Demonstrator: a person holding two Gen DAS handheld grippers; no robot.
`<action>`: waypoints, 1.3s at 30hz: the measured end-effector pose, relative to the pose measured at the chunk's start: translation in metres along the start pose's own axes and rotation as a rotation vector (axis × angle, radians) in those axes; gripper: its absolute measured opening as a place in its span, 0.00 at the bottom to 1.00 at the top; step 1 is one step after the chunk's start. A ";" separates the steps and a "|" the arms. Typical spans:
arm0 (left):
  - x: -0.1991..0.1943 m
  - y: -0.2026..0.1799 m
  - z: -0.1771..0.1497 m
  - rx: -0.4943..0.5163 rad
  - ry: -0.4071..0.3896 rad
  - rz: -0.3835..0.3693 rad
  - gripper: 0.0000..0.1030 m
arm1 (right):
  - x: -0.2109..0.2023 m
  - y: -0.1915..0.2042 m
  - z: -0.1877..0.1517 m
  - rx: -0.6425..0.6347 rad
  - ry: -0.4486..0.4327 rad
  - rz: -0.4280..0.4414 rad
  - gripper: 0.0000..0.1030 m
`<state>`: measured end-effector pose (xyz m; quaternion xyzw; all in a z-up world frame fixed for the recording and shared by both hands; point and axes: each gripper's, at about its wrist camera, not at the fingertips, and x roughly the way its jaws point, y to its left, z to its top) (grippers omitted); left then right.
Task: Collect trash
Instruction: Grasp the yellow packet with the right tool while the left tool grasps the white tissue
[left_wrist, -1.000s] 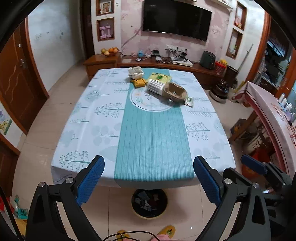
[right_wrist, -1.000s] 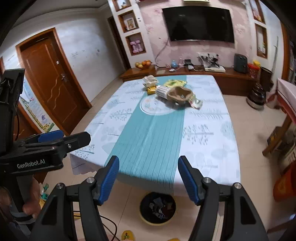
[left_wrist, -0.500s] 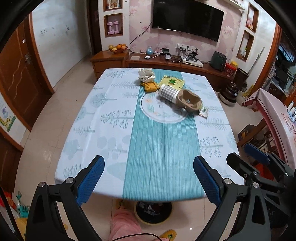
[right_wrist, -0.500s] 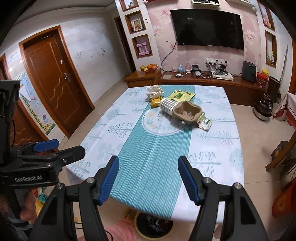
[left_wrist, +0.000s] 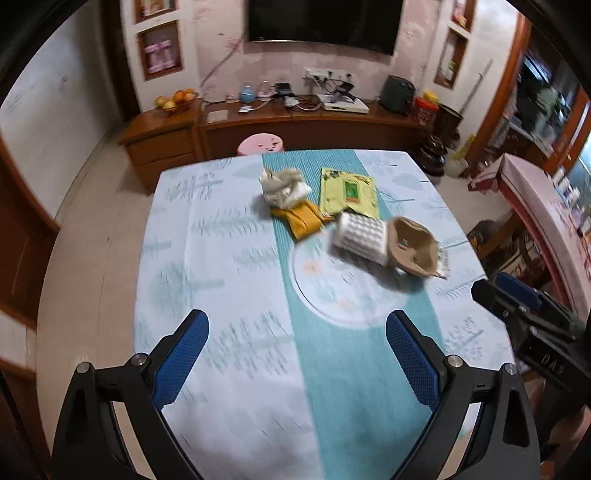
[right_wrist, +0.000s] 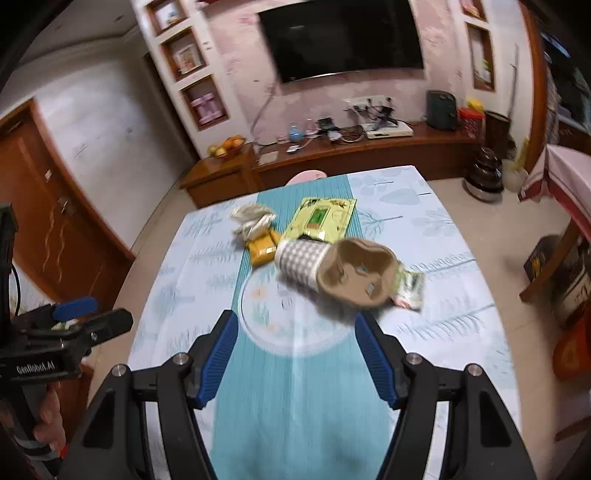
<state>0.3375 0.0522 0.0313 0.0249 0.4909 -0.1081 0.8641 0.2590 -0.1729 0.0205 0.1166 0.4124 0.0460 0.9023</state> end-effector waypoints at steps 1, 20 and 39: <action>0.008 0.006 0.010 0.021 0.007 -0.006 0.93 | 0.013 0.005 0.009 0.026 0.002 -0.007 0.64; 0.172 0.006 0.149 0.455 0.050 -0.022 0.93 | 0.159 0.028 0.091 0.102 0.069 -0.086 0.64; 0.260 -0.020 0.172 0.649 0.137 -0.034 0.61 | 0.207 0.023 0.087 0.057 0.151 -0.091 0.64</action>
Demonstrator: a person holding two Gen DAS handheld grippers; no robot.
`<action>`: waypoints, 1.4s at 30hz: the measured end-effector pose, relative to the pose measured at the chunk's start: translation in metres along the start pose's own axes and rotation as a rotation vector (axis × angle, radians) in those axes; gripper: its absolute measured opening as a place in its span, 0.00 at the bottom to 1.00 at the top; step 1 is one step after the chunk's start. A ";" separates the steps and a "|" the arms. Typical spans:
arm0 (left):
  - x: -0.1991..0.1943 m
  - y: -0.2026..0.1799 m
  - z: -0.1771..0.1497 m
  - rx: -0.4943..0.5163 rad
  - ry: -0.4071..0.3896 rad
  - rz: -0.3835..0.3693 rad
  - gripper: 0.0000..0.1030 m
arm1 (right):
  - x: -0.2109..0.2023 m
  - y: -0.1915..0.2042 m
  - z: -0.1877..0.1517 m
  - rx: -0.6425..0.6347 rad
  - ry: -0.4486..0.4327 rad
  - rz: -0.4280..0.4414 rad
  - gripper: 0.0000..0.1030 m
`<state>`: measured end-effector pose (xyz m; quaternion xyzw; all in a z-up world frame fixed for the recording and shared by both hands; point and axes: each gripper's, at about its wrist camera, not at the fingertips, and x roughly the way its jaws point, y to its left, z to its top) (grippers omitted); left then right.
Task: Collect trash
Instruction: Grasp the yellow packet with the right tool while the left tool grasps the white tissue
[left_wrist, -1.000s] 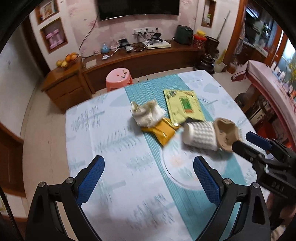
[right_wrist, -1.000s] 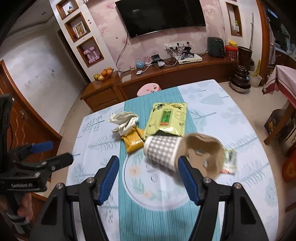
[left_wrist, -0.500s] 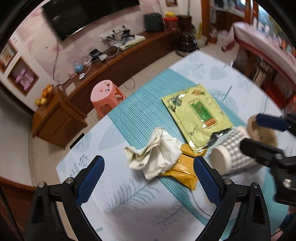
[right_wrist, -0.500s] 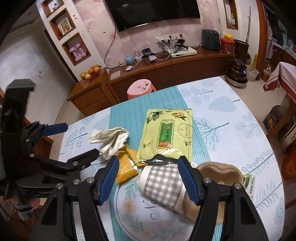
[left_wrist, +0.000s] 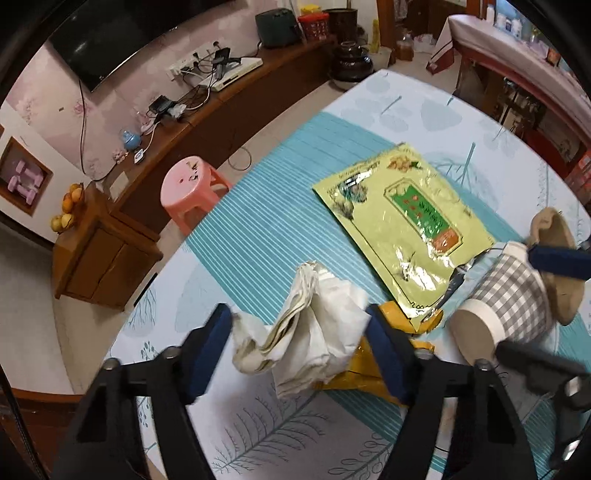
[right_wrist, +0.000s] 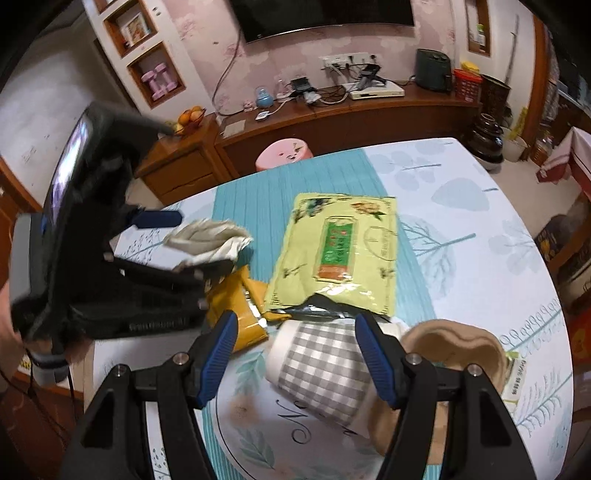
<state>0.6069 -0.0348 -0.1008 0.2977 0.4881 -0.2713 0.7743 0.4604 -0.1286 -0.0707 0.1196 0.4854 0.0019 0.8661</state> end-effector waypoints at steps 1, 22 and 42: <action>-0.003 0.003 0.000 0.002 -0.009 -0.006 0.53 | 0.003 0.005 0.001 -0.016 0.004 0.007 0.64; -0.018 0.097 -0.051 -0.368 -0.021 -0.224 0.15 | 0.085 0.088 0.000 -0.262 0.153 -0.076 0.45; -0.125 0.058 -0.127 -0.545 -0.076 -0.277 0.12 | -0.012 0.057 -0.023 -0.018 0.052 0.182 0.16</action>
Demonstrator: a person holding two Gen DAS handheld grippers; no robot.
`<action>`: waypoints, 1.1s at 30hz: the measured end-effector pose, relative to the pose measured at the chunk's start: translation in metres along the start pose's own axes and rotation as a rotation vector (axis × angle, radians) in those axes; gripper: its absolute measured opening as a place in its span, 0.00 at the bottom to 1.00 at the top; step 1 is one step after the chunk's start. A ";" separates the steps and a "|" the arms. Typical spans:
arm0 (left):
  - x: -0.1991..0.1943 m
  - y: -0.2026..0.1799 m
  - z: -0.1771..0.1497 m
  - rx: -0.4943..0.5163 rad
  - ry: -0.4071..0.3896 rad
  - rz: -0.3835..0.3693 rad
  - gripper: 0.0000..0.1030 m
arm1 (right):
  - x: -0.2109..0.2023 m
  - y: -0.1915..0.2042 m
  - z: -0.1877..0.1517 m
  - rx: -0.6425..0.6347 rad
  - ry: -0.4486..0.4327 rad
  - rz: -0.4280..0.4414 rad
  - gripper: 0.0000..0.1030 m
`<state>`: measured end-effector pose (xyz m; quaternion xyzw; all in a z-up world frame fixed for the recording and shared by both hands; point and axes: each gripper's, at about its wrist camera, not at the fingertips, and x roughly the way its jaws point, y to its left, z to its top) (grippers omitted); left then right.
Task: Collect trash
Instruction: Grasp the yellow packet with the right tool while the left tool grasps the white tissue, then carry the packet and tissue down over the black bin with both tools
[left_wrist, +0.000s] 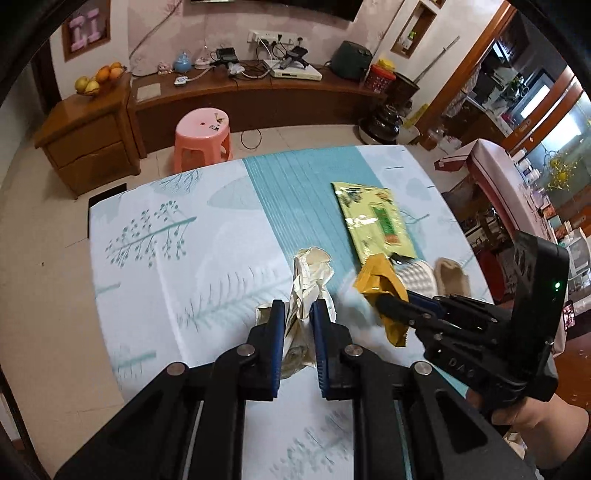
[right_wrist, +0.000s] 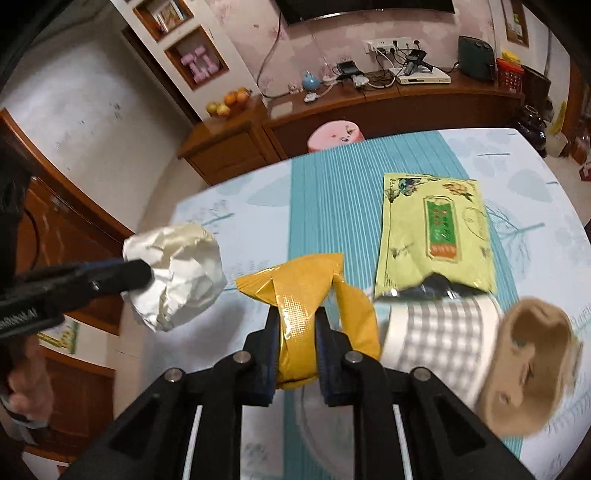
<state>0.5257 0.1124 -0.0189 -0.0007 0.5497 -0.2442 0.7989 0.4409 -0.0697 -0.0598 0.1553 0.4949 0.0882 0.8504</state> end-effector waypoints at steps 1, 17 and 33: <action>-0.008 -0.005 -0.006 -0.005 -0.007 0.004 0.12 | -0.008 0.000 -0.003 0.002 -0.005 0.010 0.16; -0.093 -0.161 -0.143 -0.066 -0.099 0.068 0.12 | -0.174 -0.044 -0.124 -0.045 -0.035 0.128 0.16; -0.075 -0.333 -0.294 -0.114 -0.080 0.121 0.12 | -0.266 -0.155 -0.266 -0.079 0.028 0.157 0.16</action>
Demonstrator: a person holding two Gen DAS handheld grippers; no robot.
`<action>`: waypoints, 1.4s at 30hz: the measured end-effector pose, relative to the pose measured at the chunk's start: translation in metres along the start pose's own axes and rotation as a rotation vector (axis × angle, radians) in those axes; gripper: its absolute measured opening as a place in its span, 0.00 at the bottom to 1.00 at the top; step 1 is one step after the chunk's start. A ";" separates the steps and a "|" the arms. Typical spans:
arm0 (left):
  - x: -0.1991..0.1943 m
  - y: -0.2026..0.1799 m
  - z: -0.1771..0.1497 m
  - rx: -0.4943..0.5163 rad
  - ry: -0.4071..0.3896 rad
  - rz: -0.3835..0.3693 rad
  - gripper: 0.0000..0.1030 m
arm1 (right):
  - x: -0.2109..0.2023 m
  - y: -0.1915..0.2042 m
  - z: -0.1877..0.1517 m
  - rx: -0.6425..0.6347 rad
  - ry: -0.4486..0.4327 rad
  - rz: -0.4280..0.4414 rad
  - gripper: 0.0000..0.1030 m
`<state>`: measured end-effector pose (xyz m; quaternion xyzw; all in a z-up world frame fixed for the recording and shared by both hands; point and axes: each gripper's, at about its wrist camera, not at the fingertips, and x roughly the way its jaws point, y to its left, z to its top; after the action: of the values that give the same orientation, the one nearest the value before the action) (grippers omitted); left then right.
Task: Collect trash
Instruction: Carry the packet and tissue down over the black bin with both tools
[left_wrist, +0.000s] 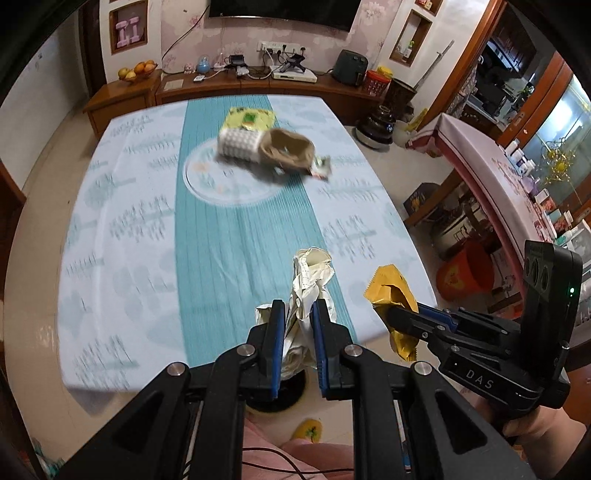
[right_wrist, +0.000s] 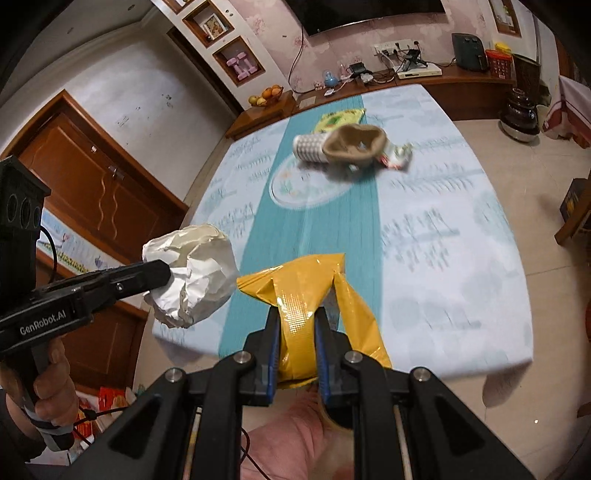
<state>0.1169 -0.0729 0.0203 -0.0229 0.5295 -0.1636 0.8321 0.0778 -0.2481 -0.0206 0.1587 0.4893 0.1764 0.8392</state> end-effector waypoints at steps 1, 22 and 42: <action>0.002 -0.006 -0.008 -0.003 0.006 0.001 0.12 | -0.003 -0.005 -0.009 -0.003 0.009 -0.001 0.16; 0.069 -0.036 -0.129 -0.018 0.145 0.044 0.12 | 0.016 -0.058 -0.130 0.119 0.148 -0.039 0.16; 0.195 0.006 -0.217 -0.022 0.154 0.064 0.12 | 0.138 -0.112 -0.236 0.308 0.163 -0.139 0.16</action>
<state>0.0009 -0.0955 -0.2468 -0.0025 0.5942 -0.1324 0.7933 -0.0500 -0.2627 -0.2868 0.2361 0.5869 0.0534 0.7726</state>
